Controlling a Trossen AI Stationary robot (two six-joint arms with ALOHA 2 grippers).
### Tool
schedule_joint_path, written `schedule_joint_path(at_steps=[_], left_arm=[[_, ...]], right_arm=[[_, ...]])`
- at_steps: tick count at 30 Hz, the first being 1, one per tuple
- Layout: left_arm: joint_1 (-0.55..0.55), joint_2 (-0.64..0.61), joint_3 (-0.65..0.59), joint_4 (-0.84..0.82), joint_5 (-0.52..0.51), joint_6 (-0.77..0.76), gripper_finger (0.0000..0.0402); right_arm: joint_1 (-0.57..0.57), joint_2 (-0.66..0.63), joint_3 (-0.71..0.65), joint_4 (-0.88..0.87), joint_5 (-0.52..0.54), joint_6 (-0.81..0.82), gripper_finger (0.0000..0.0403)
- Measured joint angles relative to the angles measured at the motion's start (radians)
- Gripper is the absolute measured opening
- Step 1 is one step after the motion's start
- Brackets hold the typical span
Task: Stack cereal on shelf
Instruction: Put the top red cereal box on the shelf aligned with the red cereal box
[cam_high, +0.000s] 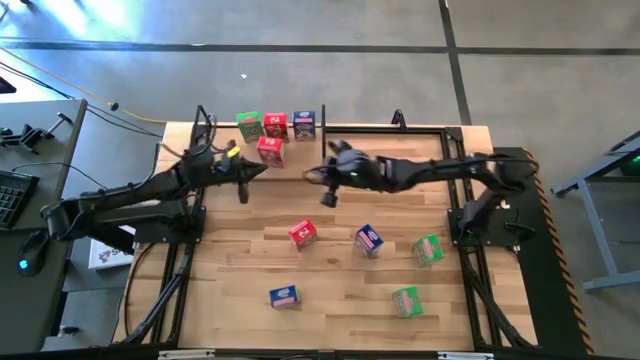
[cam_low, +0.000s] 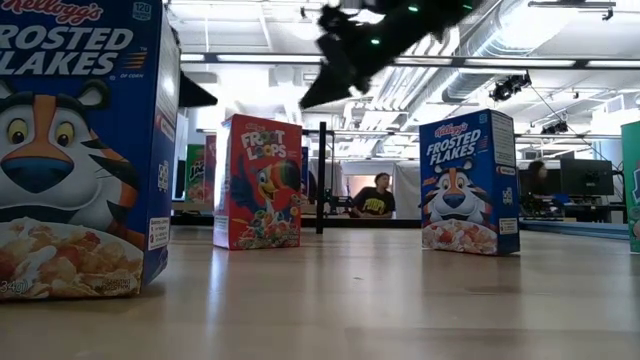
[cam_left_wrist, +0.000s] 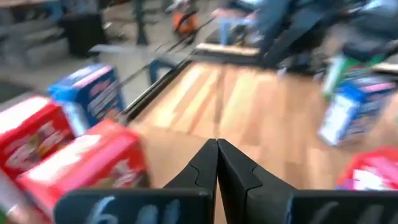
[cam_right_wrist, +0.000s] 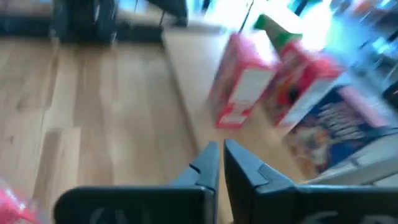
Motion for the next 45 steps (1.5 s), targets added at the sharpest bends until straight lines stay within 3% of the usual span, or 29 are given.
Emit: schedule_joint_path(at_steps=[3,6,12,14,27,39,45], left_arm=[[-0.007,0.093,0.032,-0.034,-0.070,-0.022,0.0000],[-0.034,0.184,0.045,-0.016,-0.168,-0.074,0.0000],[-0.119,0.336,0.047,0.055,-0.516,-0.230,0.0000],[-0.139,0.380,0.047,0.080,-0.581,-0.271,0.0000],[-0.179,0.619,0.047,0.277,-0.673,-0.423,0.0000],[-0.113,0.723,0.047,0.404,-0.666,-0.365,0.0000],[-0.105,0.703,0.046,0.363,-0.630,-0.296,0.0000]], right_arm=[[0.005,-0.099,-0.141,0.191,0.050,-0.004,0.0002],[0.002,-0.179,-0.239,0.275,0.079,-0.006,0.0004],[-0.031,-0.272,-0.339,0.348,0.088,-0.008,0.0001],[-0.038,-0.274,-0.362,0.373,0.087,-0.008,0.0000],[-0.059,-0.274,-0.466,0.470,0.077,-0.008,0.0000],[-0.062,-0.274,-0.466,0.467,0.053,-0.008,0.0000],[-0.062,-0.274,-0.466,0.464,0.035,-0.004,0.0000]])
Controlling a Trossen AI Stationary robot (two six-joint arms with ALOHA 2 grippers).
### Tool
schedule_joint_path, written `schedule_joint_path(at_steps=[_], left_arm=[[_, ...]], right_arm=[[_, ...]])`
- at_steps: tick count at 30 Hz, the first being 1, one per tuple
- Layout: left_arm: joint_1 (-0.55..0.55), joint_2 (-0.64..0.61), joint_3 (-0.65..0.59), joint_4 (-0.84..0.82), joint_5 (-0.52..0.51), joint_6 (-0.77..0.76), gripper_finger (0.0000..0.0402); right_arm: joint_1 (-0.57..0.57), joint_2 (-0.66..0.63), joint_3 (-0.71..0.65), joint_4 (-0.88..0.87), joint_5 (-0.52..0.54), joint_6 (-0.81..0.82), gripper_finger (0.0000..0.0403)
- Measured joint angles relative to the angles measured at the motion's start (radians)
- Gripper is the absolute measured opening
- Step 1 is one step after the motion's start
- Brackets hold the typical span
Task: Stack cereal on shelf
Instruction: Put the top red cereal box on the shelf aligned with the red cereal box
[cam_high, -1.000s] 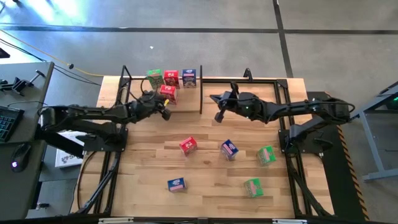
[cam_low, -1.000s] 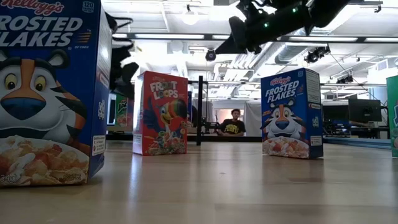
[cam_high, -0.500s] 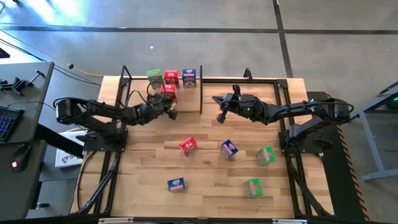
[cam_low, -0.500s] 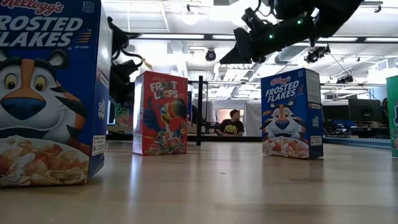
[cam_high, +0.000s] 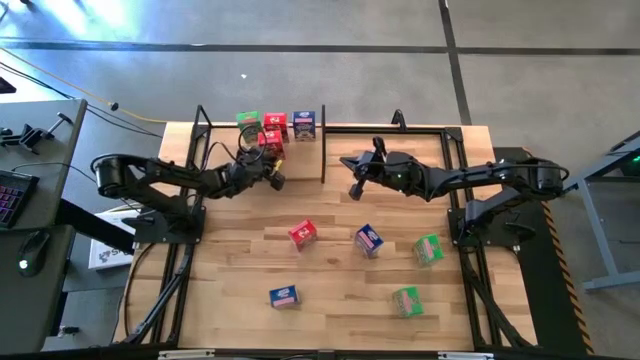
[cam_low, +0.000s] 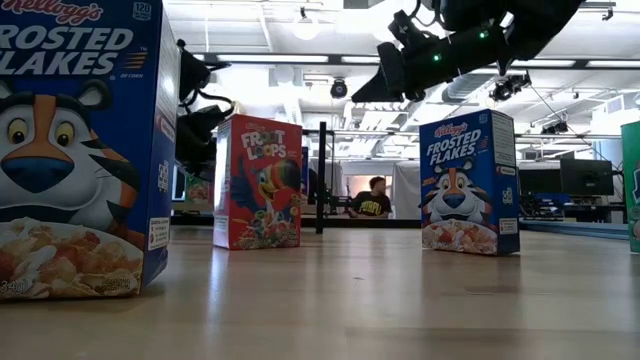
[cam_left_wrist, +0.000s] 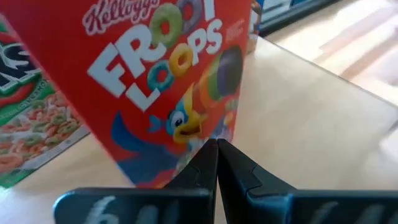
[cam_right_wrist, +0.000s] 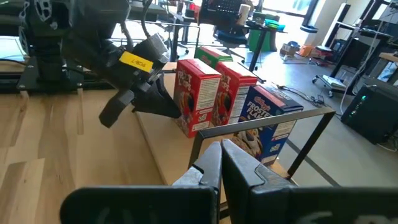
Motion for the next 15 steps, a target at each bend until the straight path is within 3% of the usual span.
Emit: schedule_joint_path(at_steps=[9,15], left_arm=[[0.001,-0.109,0.000,-0.215,-0.071,-0.084,0.0000],[0.044,-0.098,0.000,-0.194,-0.062,-0.070,0.0000]], right_arm=[[0.000,0.000,0.000,-0.006,-0.003,-0.002,0.0000],[0.000,0.001,0.000,-0.006,-0.004,-0.002,0.0000]])
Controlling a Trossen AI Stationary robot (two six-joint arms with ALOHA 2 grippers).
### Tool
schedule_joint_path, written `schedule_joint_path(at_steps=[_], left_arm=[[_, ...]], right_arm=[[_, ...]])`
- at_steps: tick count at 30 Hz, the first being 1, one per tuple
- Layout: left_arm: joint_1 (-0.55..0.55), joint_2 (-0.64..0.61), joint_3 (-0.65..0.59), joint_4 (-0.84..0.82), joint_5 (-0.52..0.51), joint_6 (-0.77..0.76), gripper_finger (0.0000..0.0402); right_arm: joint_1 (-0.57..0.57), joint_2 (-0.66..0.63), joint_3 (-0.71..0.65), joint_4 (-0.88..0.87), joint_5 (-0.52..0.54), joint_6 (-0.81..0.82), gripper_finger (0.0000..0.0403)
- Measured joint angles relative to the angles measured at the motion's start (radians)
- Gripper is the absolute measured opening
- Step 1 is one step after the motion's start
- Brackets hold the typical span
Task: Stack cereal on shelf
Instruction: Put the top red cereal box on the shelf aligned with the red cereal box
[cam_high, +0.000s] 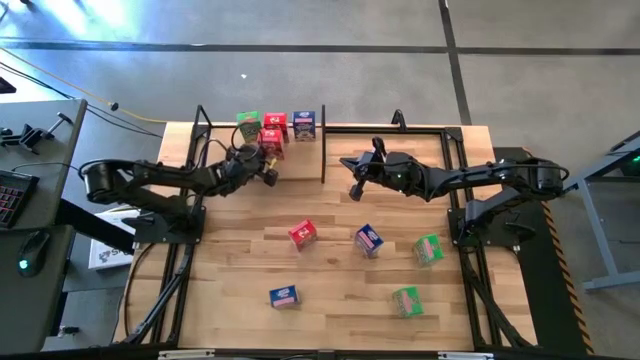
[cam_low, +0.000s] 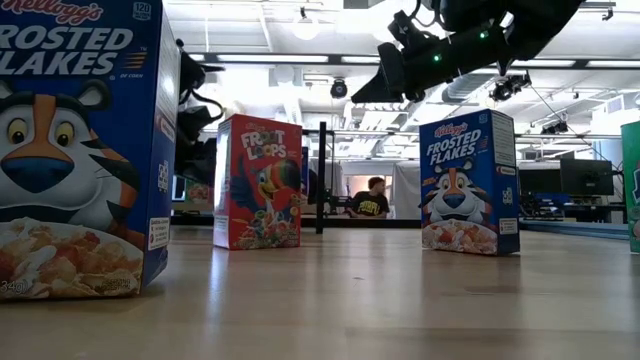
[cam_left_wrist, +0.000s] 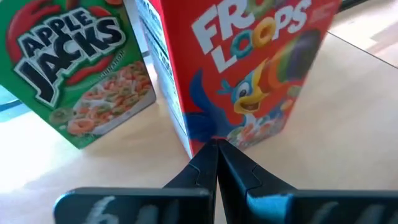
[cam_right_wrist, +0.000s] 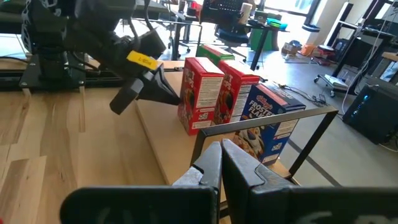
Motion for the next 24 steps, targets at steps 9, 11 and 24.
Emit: schedule_joint_path(at_steps=[9,11,24], left_arm=[[0.031,0.015,0.000,0.076,0.103,0.038,0.0000],[0.016,0.015,0.000,0.079,0.140,0.033,0.0000],[0.037,0.025,0.000,0.147,0.145,0.131,0.0000]], right_arm=[[0.000,0.000,0.000,0.000,0.000,0.002,0.0000],[0.000,0.000,0.000,0.000,0.000,0.002,0.0000],[0.000,0.000,0.000,0.000,0.000,0.003,0.0000]])
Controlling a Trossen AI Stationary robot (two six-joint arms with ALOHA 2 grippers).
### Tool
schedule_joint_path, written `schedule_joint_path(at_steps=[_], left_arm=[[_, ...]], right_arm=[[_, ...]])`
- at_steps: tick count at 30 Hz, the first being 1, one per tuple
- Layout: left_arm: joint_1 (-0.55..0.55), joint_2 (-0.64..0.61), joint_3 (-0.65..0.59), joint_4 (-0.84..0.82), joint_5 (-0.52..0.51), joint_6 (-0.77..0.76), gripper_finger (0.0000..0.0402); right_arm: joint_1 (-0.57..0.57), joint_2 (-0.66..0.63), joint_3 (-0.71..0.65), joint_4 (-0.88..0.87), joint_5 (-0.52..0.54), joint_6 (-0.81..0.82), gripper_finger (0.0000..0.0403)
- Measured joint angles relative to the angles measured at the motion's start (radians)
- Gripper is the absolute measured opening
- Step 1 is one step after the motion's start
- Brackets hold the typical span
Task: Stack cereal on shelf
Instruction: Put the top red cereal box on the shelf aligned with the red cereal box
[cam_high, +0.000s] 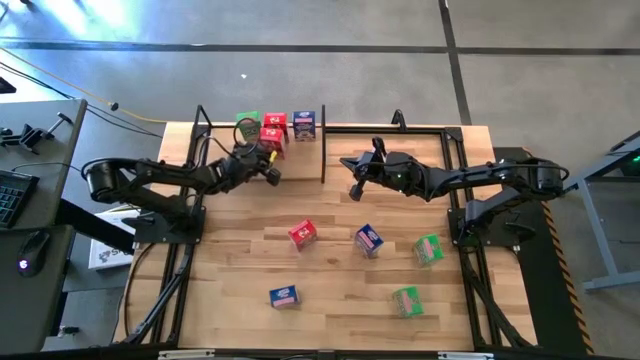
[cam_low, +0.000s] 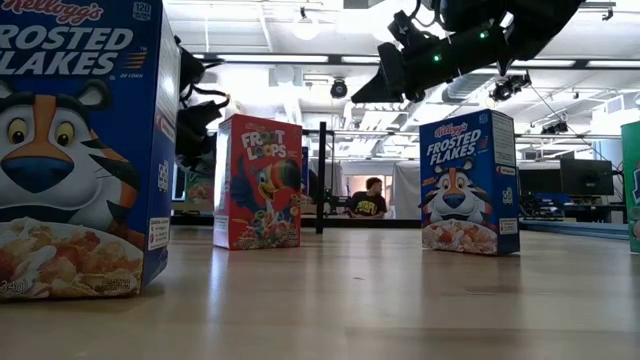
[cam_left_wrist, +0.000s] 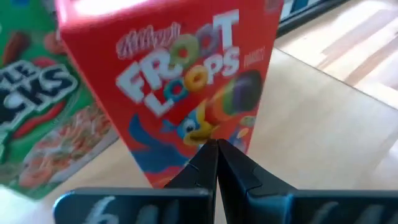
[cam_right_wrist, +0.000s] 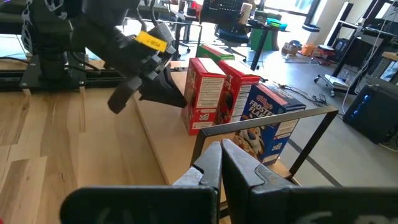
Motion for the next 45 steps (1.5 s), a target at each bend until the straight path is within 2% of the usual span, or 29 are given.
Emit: schedule_joint_path(at_steps=[4,14,32,38,45], left_arm=[[0.022,0.009,0.000,0.040,0.044,0.014,0.0000],[0.050,0.010,0.000,0.043,0.053,0.049,0.0000],[0.065,0.009,0.000,0.118,0.127,0.105,0.0000],[0.046,-0.067,0.001,0.066,0.065,0.106,0.0000],[0.048,-0.129,0.000,-0.146,-0.064,-0.008,0.0000]], right_arm=[[0.000,0.000,0.000,0.000,0.000,0.000,0.0000],[0.000,0.000,0.000,0.000,-0.005,0.004,0.0000],[0.000,0.000,0.000,0.000,-0.023,0.004,0.0000],[0.000,0.000,0.000,0.000,-0.029,0.004,0.0000],[0.000,0.000,0.000,0.000,-0.044,0.002,0.0000]])
